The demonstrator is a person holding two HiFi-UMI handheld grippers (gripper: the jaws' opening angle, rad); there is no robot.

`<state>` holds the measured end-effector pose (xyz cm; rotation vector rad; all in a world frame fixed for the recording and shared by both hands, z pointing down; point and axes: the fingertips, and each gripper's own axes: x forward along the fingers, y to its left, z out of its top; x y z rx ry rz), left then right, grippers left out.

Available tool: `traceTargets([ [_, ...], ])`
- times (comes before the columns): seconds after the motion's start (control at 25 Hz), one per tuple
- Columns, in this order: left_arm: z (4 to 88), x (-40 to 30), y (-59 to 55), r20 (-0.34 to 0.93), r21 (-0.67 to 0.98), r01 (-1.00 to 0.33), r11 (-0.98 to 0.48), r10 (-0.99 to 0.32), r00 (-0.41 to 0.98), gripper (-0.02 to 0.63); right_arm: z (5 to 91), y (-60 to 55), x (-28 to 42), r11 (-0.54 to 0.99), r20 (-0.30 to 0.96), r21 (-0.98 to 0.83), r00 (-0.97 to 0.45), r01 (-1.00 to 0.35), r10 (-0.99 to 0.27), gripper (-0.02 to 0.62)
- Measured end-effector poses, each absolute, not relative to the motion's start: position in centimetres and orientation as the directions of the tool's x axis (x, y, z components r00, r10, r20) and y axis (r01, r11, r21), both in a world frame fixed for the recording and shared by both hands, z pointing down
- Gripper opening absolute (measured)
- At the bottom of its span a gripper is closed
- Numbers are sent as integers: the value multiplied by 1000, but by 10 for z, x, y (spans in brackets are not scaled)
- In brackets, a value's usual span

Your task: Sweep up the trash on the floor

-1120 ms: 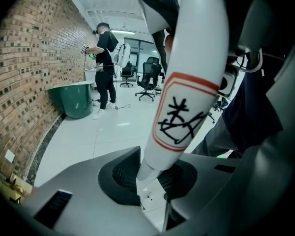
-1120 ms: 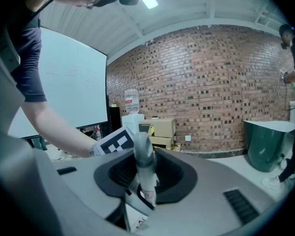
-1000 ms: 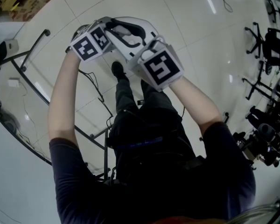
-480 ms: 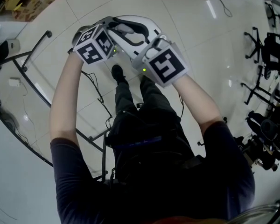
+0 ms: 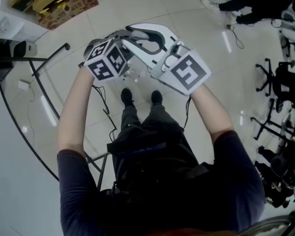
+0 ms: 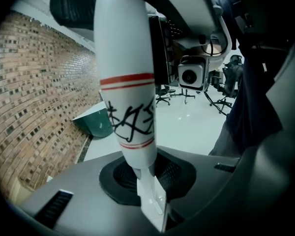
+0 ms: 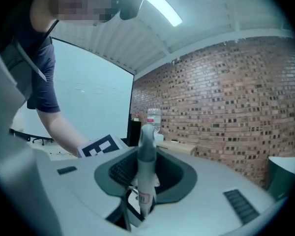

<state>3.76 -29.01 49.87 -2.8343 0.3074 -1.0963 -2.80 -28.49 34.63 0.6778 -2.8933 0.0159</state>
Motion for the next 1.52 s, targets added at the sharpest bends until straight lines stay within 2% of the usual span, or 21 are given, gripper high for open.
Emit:
traceTargets([
  [0.28,459,38,-277,651,-234,-297,-926,-376,659,46,306,-253,-25,929,81,104,-928,-354,-363,109],
  [0.68,409,39,-257,527,-274,-598,-753,-638,561,48,259,-209,-12,977,17,167,-990,-132,-137,112],
  [0.96,392,47,-213,501,-313,-710,-631,-745,441,48,246,-152,7,972,19,233,-1000,23,19,117],
  [1.16,395,29,-170,527,-282,-783,-555,-771,357,48,247,-103,-10,951,41,266,-987,158,152,120],
  [1.52,388,-19,-109,496,-261,-845,-467,-816,298,48,246,-47,-56,946,76,244,-977,213,200,126],
])
